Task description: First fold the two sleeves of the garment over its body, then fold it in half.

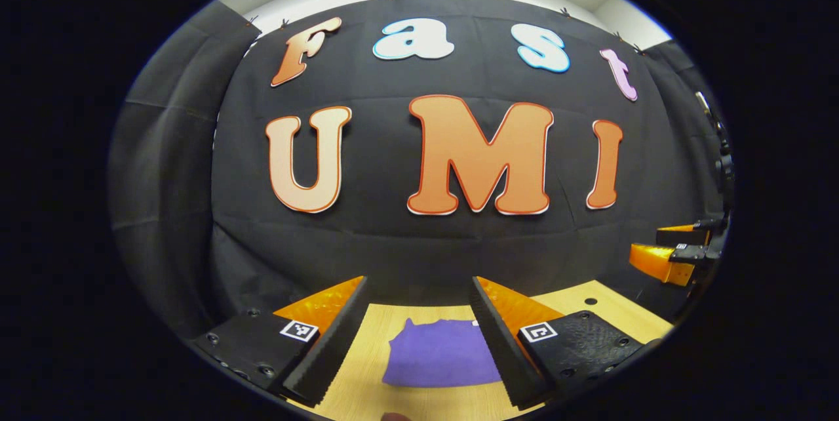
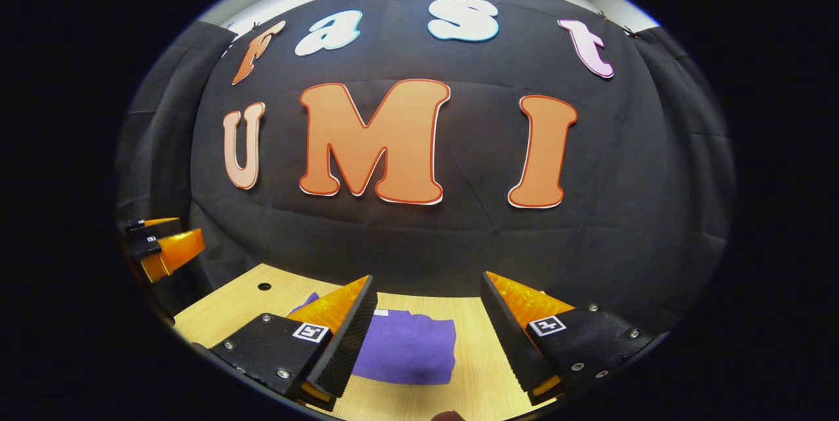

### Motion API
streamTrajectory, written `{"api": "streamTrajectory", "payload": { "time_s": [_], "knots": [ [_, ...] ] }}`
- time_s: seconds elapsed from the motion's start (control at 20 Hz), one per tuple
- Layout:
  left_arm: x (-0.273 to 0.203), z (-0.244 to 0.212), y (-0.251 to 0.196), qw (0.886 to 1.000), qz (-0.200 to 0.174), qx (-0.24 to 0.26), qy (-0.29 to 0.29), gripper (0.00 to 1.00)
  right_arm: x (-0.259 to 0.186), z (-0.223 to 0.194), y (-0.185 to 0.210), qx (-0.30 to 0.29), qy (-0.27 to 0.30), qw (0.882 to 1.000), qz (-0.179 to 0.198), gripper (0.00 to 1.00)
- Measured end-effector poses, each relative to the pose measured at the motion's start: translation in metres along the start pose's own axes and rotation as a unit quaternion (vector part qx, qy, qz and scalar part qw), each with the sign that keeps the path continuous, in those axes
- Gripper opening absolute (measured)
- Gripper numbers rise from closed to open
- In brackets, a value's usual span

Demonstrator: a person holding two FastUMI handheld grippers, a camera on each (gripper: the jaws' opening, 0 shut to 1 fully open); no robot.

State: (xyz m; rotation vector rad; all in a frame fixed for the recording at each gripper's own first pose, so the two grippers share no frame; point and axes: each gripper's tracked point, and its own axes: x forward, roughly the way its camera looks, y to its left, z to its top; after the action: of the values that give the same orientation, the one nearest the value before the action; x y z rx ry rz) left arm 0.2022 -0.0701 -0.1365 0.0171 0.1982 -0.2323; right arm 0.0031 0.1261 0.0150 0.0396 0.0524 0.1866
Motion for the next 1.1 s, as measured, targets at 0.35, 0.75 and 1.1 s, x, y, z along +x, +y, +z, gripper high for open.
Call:
{"api": "streamTrajectory", "payload": {
  "time_s": [0.35,0.75,1.1],
  "knots": [
    [-0.009,-0.011,0.004,1.000,0.012,0.019,-0.001,0.94,-0.015,0.004,0.002,-0.021,-0.002,1.000,-0.015,0.95],
    [-0.012,-0.009,0.008,0.999,0.019,0.028,-0.019,0.94,-0.028,0.000,0.019,-0.029,-0.013,1.000,-0.002,0.95],
    [-0.013,0.003,0.011,0.998,0.021,0.040,-0.042,0.93,-0.037,0.012,0.037,-0.021,-0.049,0.999,0.002,0.95]
  ]
}}
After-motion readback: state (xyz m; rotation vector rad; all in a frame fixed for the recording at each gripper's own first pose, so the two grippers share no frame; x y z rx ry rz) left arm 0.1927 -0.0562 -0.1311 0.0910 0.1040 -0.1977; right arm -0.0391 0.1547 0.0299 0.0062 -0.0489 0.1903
